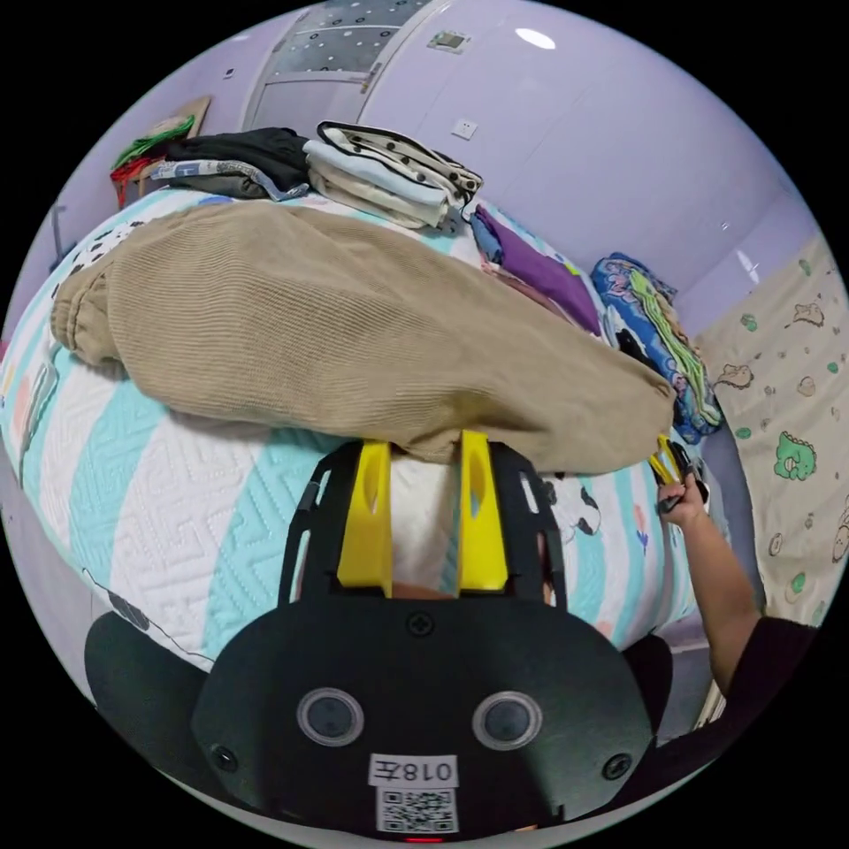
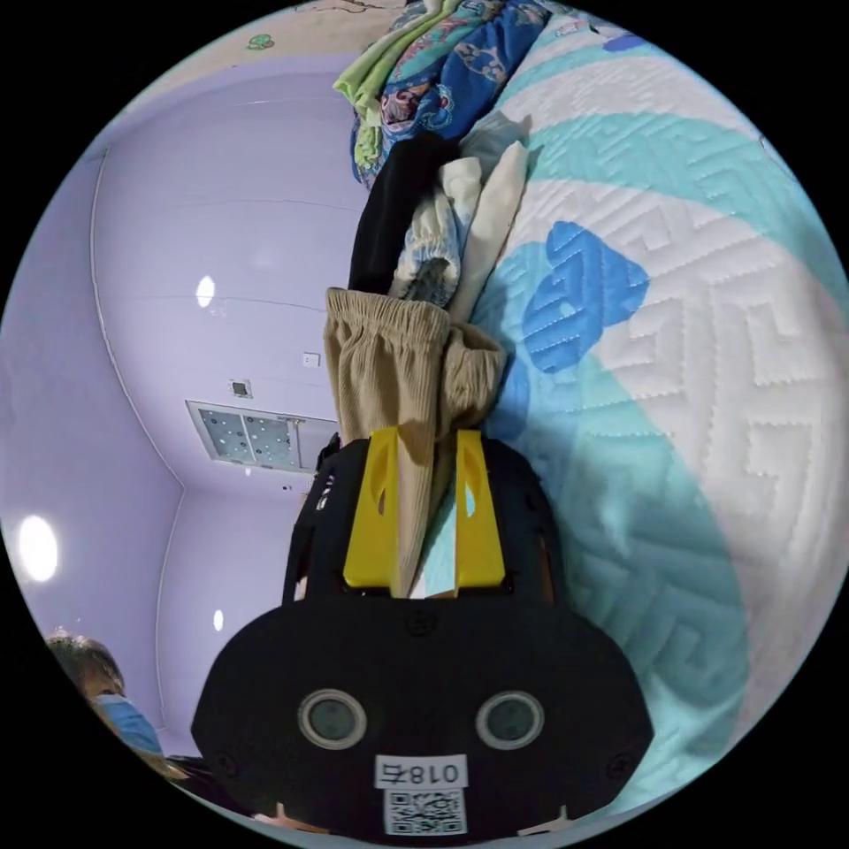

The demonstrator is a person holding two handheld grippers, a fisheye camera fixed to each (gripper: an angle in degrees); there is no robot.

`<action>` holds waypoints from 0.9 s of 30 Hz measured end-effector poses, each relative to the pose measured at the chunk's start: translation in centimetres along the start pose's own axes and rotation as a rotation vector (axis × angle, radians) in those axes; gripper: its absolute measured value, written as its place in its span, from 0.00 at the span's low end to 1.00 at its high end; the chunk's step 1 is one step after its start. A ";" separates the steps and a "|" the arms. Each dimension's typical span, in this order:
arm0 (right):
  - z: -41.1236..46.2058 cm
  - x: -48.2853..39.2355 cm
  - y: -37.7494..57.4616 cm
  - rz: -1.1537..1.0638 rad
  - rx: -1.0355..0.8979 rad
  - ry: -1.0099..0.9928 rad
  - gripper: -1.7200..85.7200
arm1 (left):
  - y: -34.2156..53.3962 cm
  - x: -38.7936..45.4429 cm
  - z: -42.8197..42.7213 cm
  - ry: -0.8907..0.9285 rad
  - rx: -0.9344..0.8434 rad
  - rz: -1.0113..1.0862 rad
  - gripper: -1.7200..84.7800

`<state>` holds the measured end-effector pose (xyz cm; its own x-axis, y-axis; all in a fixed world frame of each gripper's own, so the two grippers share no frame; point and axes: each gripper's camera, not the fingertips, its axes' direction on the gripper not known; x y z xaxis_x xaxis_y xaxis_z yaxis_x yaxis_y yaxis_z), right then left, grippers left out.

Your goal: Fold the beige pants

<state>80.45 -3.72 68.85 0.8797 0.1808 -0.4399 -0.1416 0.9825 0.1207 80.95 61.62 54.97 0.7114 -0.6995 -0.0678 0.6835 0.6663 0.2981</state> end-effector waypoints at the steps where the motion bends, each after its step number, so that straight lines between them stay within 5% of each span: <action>1: -0.1 0.0 0.0 0.006 -0.007 -0.005 0.08 | -1.0 0.3 -0.1 0.001 -0.010 -0.010 0.06; 13: -11.7 -11.6 3.9 -0.333 -0.014 0.134 0.04 | -6.0 -3.3 -11.5 0.591 -0.209 -0.146 0.01; 17: -18.4 -10.9 8.0 -0.357 -0.073 0.283 0.05 | -3.5 -2.3 -11.6 0.513 -0.425 0.002 0.01; 20: -20.9 -4.3 10.9 -0.167 -0.151 0.350 0.06 | -0.2 -3.2 -9.7 0.447 -0.547 -0.031 0.01; 24: -25.8 1.2 14.4 -0.031 0.036 0.029 0.09 | 1.0 -3.4 -12.6 0.476 -0.458 -0.009 0.05; 27: -26.9 0.7 15.6 -0.048 0.057 0.012 0.12 | 0.6 -1.3 -15.7 0.393 -0.349 0.117 0.10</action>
<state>66.65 12.90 46.44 0.8794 0.1345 -0.4568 -0.0732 0.9861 0.1493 82.99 67.03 40.33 0.7479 -0.5107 -0.4241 0.5621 0.8270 -0.0046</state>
